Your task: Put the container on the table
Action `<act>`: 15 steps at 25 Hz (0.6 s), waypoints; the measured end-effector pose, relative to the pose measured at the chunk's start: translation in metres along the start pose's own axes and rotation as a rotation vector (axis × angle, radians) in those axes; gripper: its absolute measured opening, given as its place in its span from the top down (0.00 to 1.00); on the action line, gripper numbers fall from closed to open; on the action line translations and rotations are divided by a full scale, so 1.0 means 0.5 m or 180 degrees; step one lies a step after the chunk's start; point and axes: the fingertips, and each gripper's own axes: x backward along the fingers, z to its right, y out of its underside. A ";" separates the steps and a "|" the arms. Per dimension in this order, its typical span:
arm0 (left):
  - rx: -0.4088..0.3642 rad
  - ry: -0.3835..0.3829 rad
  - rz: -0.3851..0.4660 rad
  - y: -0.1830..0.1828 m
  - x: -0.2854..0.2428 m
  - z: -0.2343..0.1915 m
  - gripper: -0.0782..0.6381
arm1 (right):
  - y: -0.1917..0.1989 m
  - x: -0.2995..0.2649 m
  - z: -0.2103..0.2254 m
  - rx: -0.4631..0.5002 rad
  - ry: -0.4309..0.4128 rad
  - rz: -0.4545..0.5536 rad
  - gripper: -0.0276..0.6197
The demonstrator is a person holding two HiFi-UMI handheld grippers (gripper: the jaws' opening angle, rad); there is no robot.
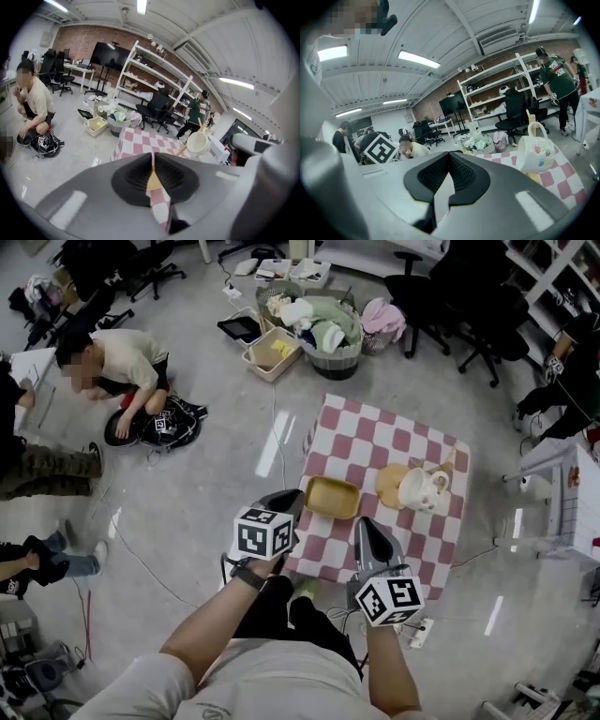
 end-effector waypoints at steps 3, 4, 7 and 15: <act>-0.0068 0.0055 0.0194 -0.038 0.043 0.038 0.88 | -0.028 0.016 -0.009 0.0023 -0.0026 0.0077 0.94; -0.0093 0.0078 0.0262 -0.052 0.057 0.052 0.88 | -0.040 0.019 -0.013 0.0041 -0.0042 0.0109 0.94; -0.0169 0.0153 0.0448 -0.089 0.103 0.095 0.88 | -0.074 0.035 -0.034 0.0116 -0.0095 0.0189 0.94; -0.0514 0.0270 0.0944 -0.171 0.223 0.196 0.88 | -0.155 0.078 -0.084 0.0326 -0.0195 0.0407 0.94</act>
